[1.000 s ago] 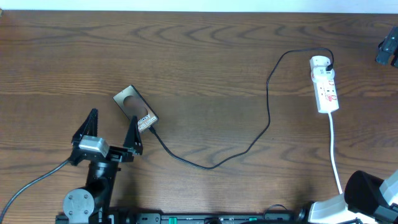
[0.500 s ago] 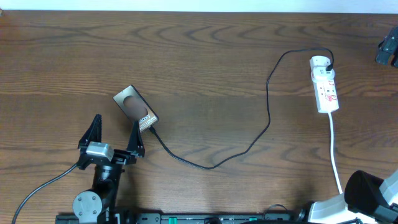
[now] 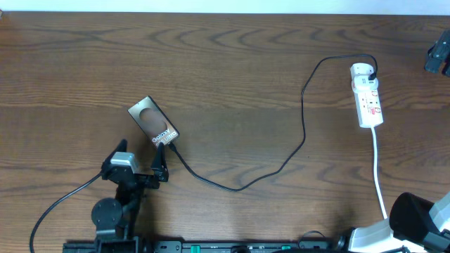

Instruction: Plug charger to phone and switch on socket

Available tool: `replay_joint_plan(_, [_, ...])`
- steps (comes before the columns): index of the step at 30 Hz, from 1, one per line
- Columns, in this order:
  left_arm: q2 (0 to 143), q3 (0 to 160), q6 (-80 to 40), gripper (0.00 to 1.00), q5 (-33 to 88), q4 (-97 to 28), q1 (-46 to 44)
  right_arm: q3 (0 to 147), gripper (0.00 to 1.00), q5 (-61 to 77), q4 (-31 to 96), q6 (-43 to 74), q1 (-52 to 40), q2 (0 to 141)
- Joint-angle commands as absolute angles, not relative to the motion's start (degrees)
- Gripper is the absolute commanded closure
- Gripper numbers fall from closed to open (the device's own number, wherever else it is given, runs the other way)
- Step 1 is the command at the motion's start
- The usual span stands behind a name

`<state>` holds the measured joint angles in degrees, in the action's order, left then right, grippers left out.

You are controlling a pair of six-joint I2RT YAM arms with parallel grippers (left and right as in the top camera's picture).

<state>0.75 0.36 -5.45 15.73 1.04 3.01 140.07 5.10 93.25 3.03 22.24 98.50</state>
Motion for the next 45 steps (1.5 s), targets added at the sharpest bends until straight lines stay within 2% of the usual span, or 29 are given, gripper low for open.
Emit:
replay_joint_plan(1, [0.1, 0.2, -4.5, 0.07, 15.4, -2.9, 3.4, 140.2, 0.01, 4.6, 93.3, 3.8, 22.0, 98.3])
replay_joint_plan(40, [0.2, 0.2, -4.5, 0.07, 15.4, -2.8, 3.4, 140.2, 0.01, 4.6, 93.3, 3.8, 22.0, 98.3])
replay_joint_plan(45, [0.2, 0.2, -4.5, 0.07, 15.3, -2.8, 3.4, 140.2, 0.01, 1.0, 91.5, 1.2, 22.0, 97.9])
